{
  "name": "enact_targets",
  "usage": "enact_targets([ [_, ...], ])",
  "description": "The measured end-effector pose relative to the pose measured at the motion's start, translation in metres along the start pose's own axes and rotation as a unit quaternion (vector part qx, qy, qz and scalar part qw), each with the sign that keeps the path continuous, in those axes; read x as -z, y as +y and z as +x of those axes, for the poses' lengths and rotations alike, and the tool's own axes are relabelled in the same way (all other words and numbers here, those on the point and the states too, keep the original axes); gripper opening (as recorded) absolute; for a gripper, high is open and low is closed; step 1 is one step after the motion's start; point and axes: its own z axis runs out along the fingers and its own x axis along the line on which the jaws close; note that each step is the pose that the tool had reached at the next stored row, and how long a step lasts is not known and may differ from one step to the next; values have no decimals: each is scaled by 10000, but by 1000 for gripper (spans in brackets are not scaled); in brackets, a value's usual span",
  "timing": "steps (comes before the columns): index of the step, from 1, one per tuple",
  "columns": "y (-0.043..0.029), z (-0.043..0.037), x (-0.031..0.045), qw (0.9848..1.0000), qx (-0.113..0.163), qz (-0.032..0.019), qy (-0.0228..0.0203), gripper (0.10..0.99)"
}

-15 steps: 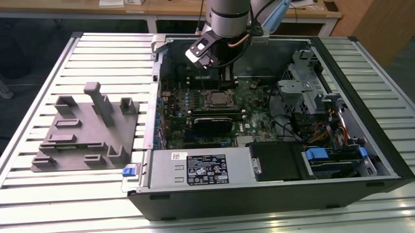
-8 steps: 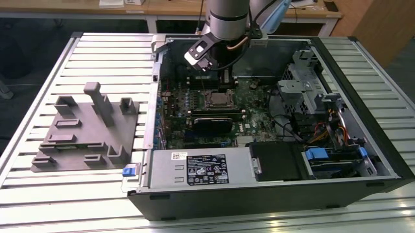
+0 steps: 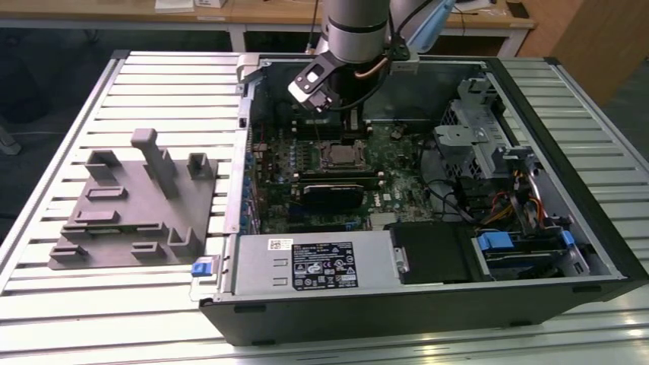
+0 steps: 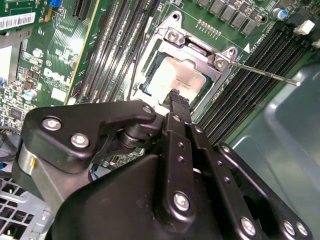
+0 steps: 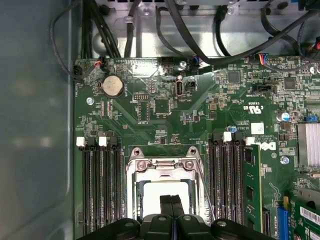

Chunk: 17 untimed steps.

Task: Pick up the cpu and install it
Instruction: 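Close the cpu cover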

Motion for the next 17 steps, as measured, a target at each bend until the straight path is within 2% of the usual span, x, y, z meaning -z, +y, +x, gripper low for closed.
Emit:
enact_targets([
  [5,0,0,-4,9990,446,0,21,106],
  [9,0,0,-7,9967,805,0,38,106],
  [13,0,0,-10,9931,1170,0,55,106],
  [17,-1,0,-13,9882,1529,1,69,106],
])
